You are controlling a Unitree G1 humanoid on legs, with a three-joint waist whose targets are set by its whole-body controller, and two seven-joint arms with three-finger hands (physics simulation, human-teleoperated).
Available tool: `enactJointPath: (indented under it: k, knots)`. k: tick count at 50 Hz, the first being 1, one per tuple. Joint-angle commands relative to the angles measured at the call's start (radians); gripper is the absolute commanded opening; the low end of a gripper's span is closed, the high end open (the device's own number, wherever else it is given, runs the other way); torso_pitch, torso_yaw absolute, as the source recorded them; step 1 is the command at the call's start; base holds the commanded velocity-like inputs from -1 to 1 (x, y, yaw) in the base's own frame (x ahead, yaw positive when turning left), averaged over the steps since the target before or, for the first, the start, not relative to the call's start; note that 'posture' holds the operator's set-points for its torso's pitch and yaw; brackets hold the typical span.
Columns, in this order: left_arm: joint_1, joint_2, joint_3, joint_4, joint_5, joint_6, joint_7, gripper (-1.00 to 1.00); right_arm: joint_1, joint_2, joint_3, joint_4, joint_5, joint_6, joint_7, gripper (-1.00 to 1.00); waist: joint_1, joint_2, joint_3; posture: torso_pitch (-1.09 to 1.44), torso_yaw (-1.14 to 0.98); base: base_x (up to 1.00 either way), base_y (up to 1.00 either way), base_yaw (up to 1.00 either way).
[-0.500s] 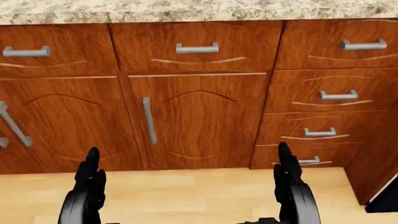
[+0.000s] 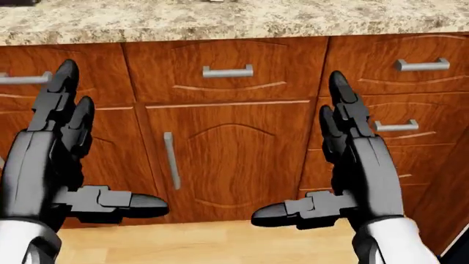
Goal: Place all breads on the cutting board.
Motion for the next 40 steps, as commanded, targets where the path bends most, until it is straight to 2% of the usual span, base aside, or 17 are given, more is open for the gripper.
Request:
enactJointPath:
  k: [1, 6, 13, 14, 16, 17, 18, 19, 20, 22, 24, 25, 26, 28, 31, 37, 40]
  knots:
    - [-0.023, 0.009, 0.016, -0.046, -0.017, 0.022, 0.002, 1.0, -0.031, -0.001, 0.005, -0.073, 0.002, 0.037, 0.001, 1.0, 0.0, 0.003, 0.005, 0.0, 0.0, 0.36, 0.0, 0.0]
    - [-0.044, 0.023, 0.043, -0.082, -0.049, 0.068, 0.016, 1.0, -0.076, 0.009, -0.037, -0.17, 0.053, 0.145, -0.018, 1.0, -0.002, -0.026, 0.018, 0.0, 0.0, 0.35, 0.0, 0.0]
    - [-0.065, 0.039, 0.051, -0.134, -0.069, 0.129, 0.027, 1.0, -0.079, -0.001, -0.021, -0.21, 0.105, 0.16, -0.041, 1.0, -0.008, -0.002, 0.002, 0.0, 0.0, 0.36, 0.03, 0.0]
    - [-0.065, 0.039, 0.053, -0.133, -0.071, 0.128, 0.027, 1.0, -0.076, -0.002, -0.02, -0.213, 0.109, 0.158, -0.041, 1.0, 0.011, -0.026, 0.007, 0.0, 0.0, 0.38, 0.0, 0.61]
    - [-0.072, 0.041, 0.053, -0.122, -0.073, 0.128, 0.028, 1.0, -0.081, -0.003, -0.027, -0.214, 0.12, 0.158, -0.045, 1.0, -0.004, -0.029, 0.014, 0.0, 0.0, 0.4, 0.0, 0.95]
    - [-0.084, 0.045, 0.055, -0.115, -0.074, 0.132, 0.029, 1.0, -0.087, -0.006, -0.035, -0.217, 0.123, 0.158, -0.051, 1.0, -0.028, -0.005, 0.01, 0.0, 0.0, 0.41, 0.95, 0.0]
    - [-0.093, 0.047, 0.056, -0.116, -0.075, 0.14, 0.033, 1.0, -0.093, -0.009, -0.042, -0.216, 0.122, 0.158, -0.061, 1.0, 0.01, -0.039, 0.012, 0.0, 0.0, 0.4, 0.59, 0.0]
    - [-0.103, 0.049, 0.057, -0.119, -0.077, 0.148, 0.035, 1.0, -0.103, -0.011, -0.052, -0.22, 0.13, 0.173, -0.068, 1.0, -0.005, -0.036, 0.002, 0.0, 0.0, 0.39, 0.43, 0.0]
    - [-0.113, 0.052, 0.055, -0.132, -0.078, 0.166, 0.04, 1.0, -0.106, -0.012, -0.058, -0.231, 0.142, 0.184, -0.074, 1.0, -0.006, -0.021, -0.012, 0.0, 0.0, 0.4, 0.42, 0.0]
    - [-0.125, 0.055, 0.049, -0.137, -0.077, 0.178, 0.043, 1.0, -0.106, -0.011, -0.069, -0.235, 0.172, 0.177, -0.08, 1.0, -0.01, 0.007, -0.003, 0.0, 0.0, 0.33, 0.42, 0.0]
    - [-0.135, 0.057, 0.045, -0.143, -0.074, 0.189, 0.045, 1.0, -0.107, -0.017, -0.069, -0.234, 0.184, 0.171, -0.088, 1.0, -0.003, 0.097, -0.037, 0.0, 0.0, 0.11, 0.41, 0.0]
    - [-0.139, 0.058, 0.043, -0.145, -0.072, 0.193, 0.045, 1.0, -0.106, -0.018, -0.072, -0.236, 0.192, 0.169, -0.091, 1.0, 0.029, 0.05, -0.024, 0.0, 0.0, 0.09, 0.0, 0.62]
    - [-0.143, 0.057, 0.042, -0.147, -0.072, 0.198, 0.046, 1.0, -0.103, -0.018, -0.071, -0.236, 0.197, 0.165, -0.095, 1.0, 0.026, 0.09, -0.011, 0.0, 0.0, 0.1, 0.0, 1.0]
    - [-0.147, 0.057, 0.038, -0.154, -0.069, 0.207, 0.047, 1.0, -0.104, -0.021, -0.072, -0.24, 0.205, 0.16, -0.102, 1.0, 0.038, 0.071, -0.023, 0.0, 0.0, 0.1, 0.0, 1.0]
    - [-0.161, 0.059, 0.035, -0.155, -0.064, 0.219, 0.045, 1.0, -0.122, -0.029, -0.093, -0.243, 0.22, 0.169, -0.129, 1.0, 0.017, 0.037, -0.01, 0.0, 0.0, 0.01, 0.05, 0.0]
    - [-0.216, 0.064, 0.027, -0.177, -0.056, 0.281, 0.047, 1.0, -0.145, -0.053, -0.137, -0.291, 0.273, 0.187, -0.18, 1.0, 0.024, 0.014, 0.016, 0.0, 0.0, 0.4, 0.0, 0.0]
    - [-0.242, 0.064, 0.019, -0.186, -0.053, 0.307, 0.051, 1.0, -0.145, -0.064, -0.15, -0.307, 0.298, 0.188, -0.195, 1.0, 0.022, 0.01, 0.001, 0.0, 0.0, 0.57, 0.0, 0.0]
